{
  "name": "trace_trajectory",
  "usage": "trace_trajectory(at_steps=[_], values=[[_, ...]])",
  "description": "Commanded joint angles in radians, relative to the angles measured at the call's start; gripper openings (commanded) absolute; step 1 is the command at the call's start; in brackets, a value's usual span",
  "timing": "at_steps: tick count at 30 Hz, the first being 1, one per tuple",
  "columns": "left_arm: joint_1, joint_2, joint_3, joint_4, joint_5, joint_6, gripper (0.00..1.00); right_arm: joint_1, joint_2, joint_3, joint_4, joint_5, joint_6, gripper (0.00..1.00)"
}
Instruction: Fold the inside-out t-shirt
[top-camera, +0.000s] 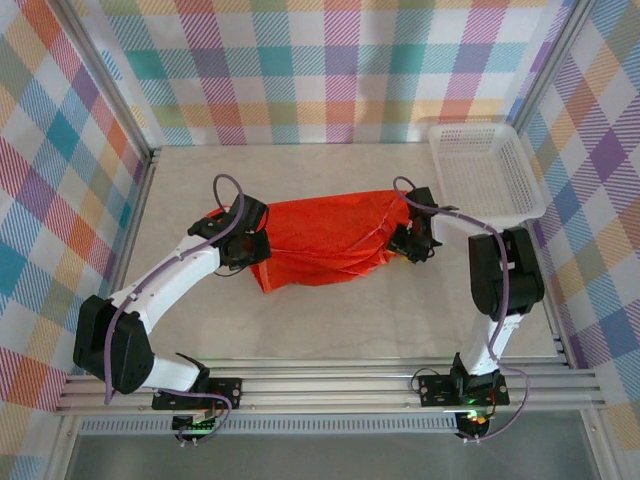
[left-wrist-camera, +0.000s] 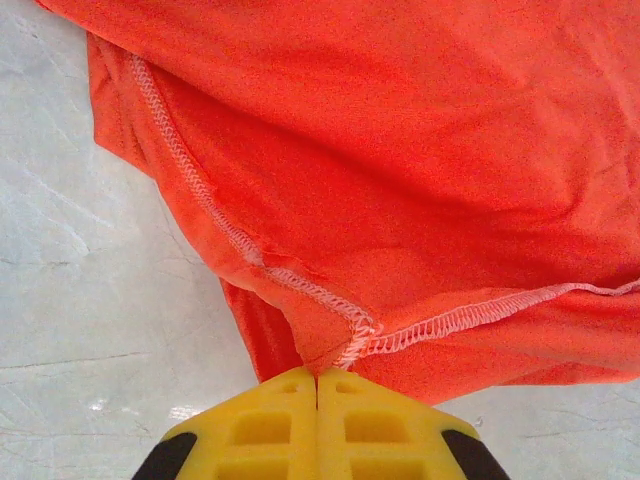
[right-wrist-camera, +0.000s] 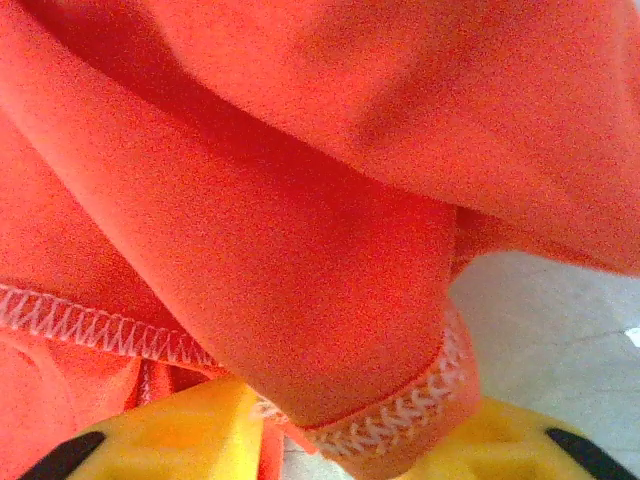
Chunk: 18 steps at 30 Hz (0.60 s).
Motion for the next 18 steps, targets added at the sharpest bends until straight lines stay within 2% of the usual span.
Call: trace_trajectory(at_steps=[1, 4, 6, 12, 18], values=[[-0.008, -0.022, -0.020, -0.031, -0.014, 0.011, 0.00, 0.005, 0.023, 0.045, 0.012, 0.020, 0.000, 0.25], [-0.008, -0.022, -0.018, -0.036, -0.016, 0.012, 0.00, 0.005, 0.011, 0.057, -0.009, 0.022, -0.005, 0.08], [-0.008, -0.022, -0.011, -0.042, -0.021, 0.017, 0.00, 0.005, -0.013, 0.062, -0.029, 0.023, -0.013, 0.00], [0.010, 0.012, 0.103, -0.094, -0.063, 0.067, 0.00, 0.004, -0.142, 0.140, -0.142, 0.044, -0.077, 0.00], [0.112, 0.058, 0.436, -0.194, -0.130, 0.152, 0.00, -0.028, -0.300, 0.312, -0.193, 0.133, -0.173, 0.00]])
